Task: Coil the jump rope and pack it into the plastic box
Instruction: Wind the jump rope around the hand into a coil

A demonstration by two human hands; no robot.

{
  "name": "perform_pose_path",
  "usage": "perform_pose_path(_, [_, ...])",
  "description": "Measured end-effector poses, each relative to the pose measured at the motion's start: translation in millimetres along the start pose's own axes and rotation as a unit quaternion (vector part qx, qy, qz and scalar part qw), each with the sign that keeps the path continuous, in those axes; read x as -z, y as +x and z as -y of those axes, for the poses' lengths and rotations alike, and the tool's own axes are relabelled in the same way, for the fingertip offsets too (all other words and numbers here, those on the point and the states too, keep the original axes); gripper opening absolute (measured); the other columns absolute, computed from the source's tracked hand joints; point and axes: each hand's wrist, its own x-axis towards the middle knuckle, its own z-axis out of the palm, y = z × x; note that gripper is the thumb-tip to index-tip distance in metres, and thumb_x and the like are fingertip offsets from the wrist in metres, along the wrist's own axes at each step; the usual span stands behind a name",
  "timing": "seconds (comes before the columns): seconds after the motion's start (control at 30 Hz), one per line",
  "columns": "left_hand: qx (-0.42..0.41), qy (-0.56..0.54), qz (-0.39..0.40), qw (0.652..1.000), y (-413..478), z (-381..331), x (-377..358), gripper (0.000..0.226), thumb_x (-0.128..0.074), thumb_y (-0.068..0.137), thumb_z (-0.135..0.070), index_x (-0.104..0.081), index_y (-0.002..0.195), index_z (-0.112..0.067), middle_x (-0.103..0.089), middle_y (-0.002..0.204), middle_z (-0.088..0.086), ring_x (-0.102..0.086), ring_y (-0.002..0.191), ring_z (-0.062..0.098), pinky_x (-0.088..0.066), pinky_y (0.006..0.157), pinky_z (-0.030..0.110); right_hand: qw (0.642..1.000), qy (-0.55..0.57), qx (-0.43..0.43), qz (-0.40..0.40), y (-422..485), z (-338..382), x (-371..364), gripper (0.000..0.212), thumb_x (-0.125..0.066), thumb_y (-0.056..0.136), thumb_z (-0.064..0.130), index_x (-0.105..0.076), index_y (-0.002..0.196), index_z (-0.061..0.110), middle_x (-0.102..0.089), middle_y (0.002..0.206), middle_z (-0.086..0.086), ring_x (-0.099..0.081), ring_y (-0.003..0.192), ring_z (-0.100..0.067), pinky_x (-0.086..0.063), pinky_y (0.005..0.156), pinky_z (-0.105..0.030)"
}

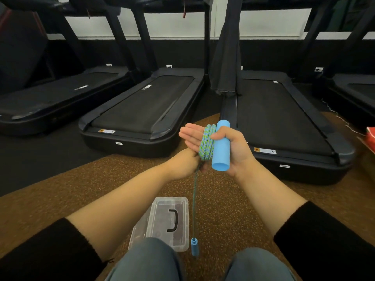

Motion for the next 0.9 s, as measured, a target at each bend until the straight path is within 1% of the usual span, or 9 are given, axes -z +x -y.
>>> perform_pose_path(0.1, [0.035, -0.017, 0.02, 0.999, -3.1, 3.2, -4.2, 0.032, -0.034, 0.099, -0.007, -0.053, 0.073, -0.008, -0.056, 0.067, 0.003, -0.054, 0.06, 0.011, -0.046, 0.062, 0.016, 1.0, -0.002, -0.013, 0.003, 0.9, 2.6, 1.8, 0.06, -0.041, 0.071, 0.01, -0.047, 0.127, -0.009, -0.052, 0.133, -0.027, -0.051, 0.124, -0.036, -0.037, 0.108, -0.041])
perform_pose_path(0.2, [0.045, -0.001, 0.02, 0.999, -5.2, 2.1, -1.8, 0.036, -0.035, 0.098, -0.006, -0.047, 0.065, -0.016, -0.051, 0.06, 0.0, -0.046, 0.052, 0.01, -0.042, 0.052, 0.013, 0.999, -0.042, -0.025, -0.013, 1.2, 3.6, 3.4, 0.056, -0.036, 0.075, 0.009, -0.048, 0.127, -0.008, -0.054, 0.131, -0.026, -0.051, 0.124, -0.036, -0.037, 0.107, -0.041])
perform_pose_path(0.3, [0.04, 0.04, 0.017, 0.998, -8.2, -1.4, 3.6, 0.037, -0.036, 0.099, -0.013, -0.044, 0.064, -0.025, -0.049, 0.061, -0.004, -0.043, 0.053, 0.007, -0.035, 0.045, 0.007, 0.997, -0.059, -0.022, -0.034, 0.7, 4.4, 5.3, 0.055, -0.036, 0.075, 0.009, -0.051, 0.125, -0.006, -0.056, 0.129, -0.024, -0.054, 0.122, -0.033, -0.039, 0.106, -0.04])
perform_pose_path(0.47, [0.03, 0.104, 0.043, 0.993, -12.1, -4.6, 11.5, 0.034, -0.037, 0.1, -0.015, -0.046, 0.069, -0.028, -0.048, 0.066, -0.014, -0.045, 0.056, 0.001, -0.036, 0.05, 0.003, 0.994, -0.083, -0.02, -0.067, 3.2, 1.1, 6.4, 0.055, -0.04, 0.07, 0.01, -0.055, 0.122, -0.002, -0.059, 0.128, -0.02, -0.054, 0.122, -0.03, -0.034, 0.111, -0.041])
perform_pose_path(0.57, [0.015, 0.15, 0.064, 0.986, -16.3, -7.8, 12.0, 0.026, -0.036, 0.101, -0.021, -0.059, 0.09, -0.018, -0.046, 0.068, -0.017, -0.046, 0.061, -0.002, -0.035, 0.055, 0.009, 0.994, -0.058, -0.011, -0.095, 2.9, -0.3, 16.4, 0.056, -0.039, 0.07, 0.01, -0.053, 0.123, -0.003, -0.058, 0.129, -0.021, -0.053, 0.123, -0.029, -0.026, 0.115, -0.042])
perform_pose_path(0.63, [0.001, 0.181, 0.075, 0.981, -17.7, -9.9, 11.9, 0.026, -0.035, 0.101, -0.025, -0.059, 0.093, -0.02, -0.046, 0.07, -0.016, -0.046, 0.064, -0.001, -0.032, 0.059, 0.014, 0.994, -0.044, -0.005, -0.105, 0.9, -0.5, 23.8, 0.056, -0.038, 0.072, 0.01, -0.051, 0.124, -0.004, -0.057, 0.129, -0.022, -0.053, 0.124, -0.03, -0.025, 0.115, -0.043])
perform_pose_path(0.73, [-0.008, 0.207, 0.091, 0.974, -16.7, -12.2, 14.5, 0.025, -0.036, 0.101, -0.027, -0.057, 0.09, -0.021, -0.049, 0.072, -0.013, -0.047, 0.067, 0.002, -0.032, 0.06, 0.018, 0.994, -0.031, -0.014, -0.108, -1.0, -2.3, 28.3, 0.061, -0.04, 0.068, 0.008, -0.048, 0.126, -0.007, -0.056, 0.129, -0.025, -0.053, 0.123, -0.032, -0.034, 0.111, -0.044])
perform_pose_path(0.83, [-0.012, 0.212, 0.103, 0.972, -15.4, -13.8, 17.9, 0.024, -0.038, 0.1, -0.027, -0.057, 0.089, -0.018, -0.049, 0.071, -0.012, -0.047, 0.067, 0.003, -0.032, 0.06, 0.017, 0.992, -0.066, -0.032, -0.103, -3.3, -2.0, 26.2, 0.063, -0.04, 0.065, 0.007, -0.048, 0.127, -0.006, -0.056, 0.129, -0.024, -0.055, 0.121, -0.031, -0.047, 0.099, -0.039])
perform_pose_path(0.9, [-0.024, 0.207, 0.09, 0.974, -14.8, -16.0, 21.9, 0.024, -0.039, 0.099, -0.029, -0.056, 0.086, -0.018, -0.05, 0.072, -0.011, -0.046, 0.066, 0.002, -0.032, 0.059, 0.016, 0.99, -0.098, -0.045, -0.096, -6.2, -1.1, 26.4, 0.062, -0.04, 0.065, 0.007, -0.051, 0.125, -0.004, -0.063, 0.122, -0.019, -0.063, 0.108, -0.027, -0.057, 0.084, -0.036])
